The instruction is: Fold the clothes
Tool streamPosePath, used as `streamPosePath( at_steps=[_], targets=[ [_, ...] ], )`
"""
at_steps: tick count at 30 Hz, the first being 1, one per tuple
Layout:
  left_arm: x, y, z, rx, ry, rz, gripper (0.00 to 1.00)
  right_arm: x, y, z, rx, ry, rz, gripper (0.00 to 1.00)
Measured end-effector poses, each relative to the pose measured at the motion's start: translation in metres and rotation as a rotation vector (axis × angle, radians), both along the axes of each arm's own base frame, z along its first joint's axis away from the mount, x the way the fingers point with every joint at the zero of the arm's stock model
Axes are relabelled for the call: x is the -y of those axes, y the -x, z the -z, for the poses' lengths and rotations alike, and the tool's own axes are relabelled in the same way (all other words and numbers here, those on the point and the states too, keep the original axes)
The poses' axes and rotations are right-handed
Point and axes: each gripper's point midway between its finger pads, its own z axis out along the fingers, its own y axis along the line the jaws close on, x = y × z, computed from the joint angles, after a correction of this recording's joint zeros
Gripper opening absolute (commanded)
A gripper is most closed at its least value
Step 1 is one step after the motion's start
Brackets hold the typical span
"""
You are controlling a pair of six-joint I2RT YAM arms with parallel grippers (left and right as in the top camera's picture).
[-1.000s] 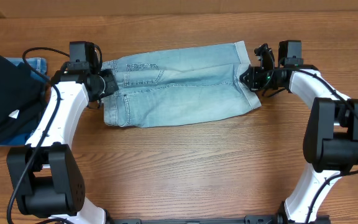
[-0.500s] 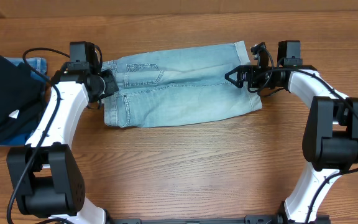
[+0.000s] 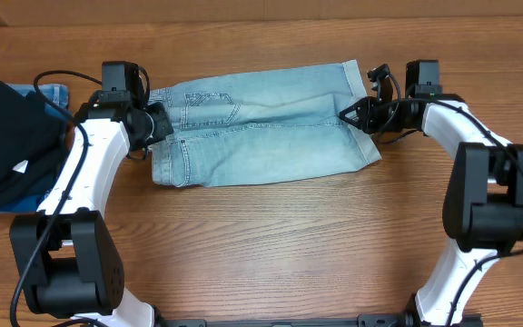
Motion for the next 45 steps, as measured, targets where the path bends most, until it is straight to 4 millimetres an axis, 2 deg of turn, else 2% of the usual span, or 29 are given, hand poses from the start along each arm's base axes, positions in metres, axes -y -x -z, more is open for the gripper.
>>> streamPosePath(
  at_steps=[5, 6, 8, 14, 17, 23, 26, 28, 31, 35, 38, 40, 42, 43, 45],
  targets=[
    [0.001, 0.021, -0.001, -0.080, 0.003, 0.000, 0.04, 0.012, 0.004, -0.076, 0.122, 0.087, 0.045, 0.04],
    [0.001, 0.027, -0.005, -0.091, 0.006, 0.002, 0.04, 0.013, 0.007, -0.093, 0.148, 0.094, 0.050, 0.04],
    [0.002, 0.036, -0.018, -0.087, 0.009, 0.002, 0.04, 0.013, 0.016, -0.113, 0.163, 0.102, 0.054, 0.04],
    [0.006, 0.058, -0.073, 0.011, 0.020, 0.009, 0.04, 0.016, 0.042, -0.119, 0.088, 0.124, 0.063, 0.04],
    [0.006, 0.065, -0.089, 0.046, 0.019, 0.010, 0.04, 0.015, 0.058, -0.130, 0.065, 0.127, 0.062, 0.04],
    [0.007, 0.082, -0.091, 0.007, 0.021, 0.010, 0.05, 0.023, 0.089, -0.158, 0.071, 0.186, 0.091, 0.04],
    [0.007, 0.083, -0.091, 0.005, 0.021, 0.009, 0.05, 0.025, 0.093, -0.174, 0.126, 0.202, 0.105, 0.04],
    [0.006, 0.082, -0.091, 0.008, 0.018, 0.008, 0.05, 0.028, 0.084, -0.182, 0.192, 0.218, 0.107, 0.04],
    [0.000, 0.079, -0.092, 0.019, -0.004, -0.023, 0.06, 0.024, 0.063, -0.184, 0.283, 0.235, 0.080, 0.04],
    [-0.006, 0.071, -0.096, 0.055, -0.031, -0.048, 0.06, 0.011, 0.031, -0.169, 0.345, 0.238, 0.040, 0.04],
    [-0.009, 0.062, -0.092, 0.063, -0.044, -0.065, 0.05, 0.009, 0.009, -0.152, 0.367, 0.243, 0.034, 0.04],
    [-0.012, 0.051, -0.079, 0.049, -0.055, -0.072, 0.06, 0.009, -0.006, -0.136, 0.369, 0.243, 0.033, 0.04],
    [-0.014, 0.036, -0.056, 0.020, -0.062, -0.077, 0.08, 0.010, -0.023, -0.107, 0.352, 0.249, 0.032, 0.04],
    [-0.015, 0.029, -0.049, 0.023, -0.065, -0.078, 0.06, 0.010, -0.033, -0.098, 0.366, 0.249, 0.034, 0.04],
    [-0.017, 0.018, -0.040, 0.027, -0.072, -0.083, 0.06, 0.010, -0.041, -0.082, 0.360, 0.251, 0.034, 0.04]
  ],
)
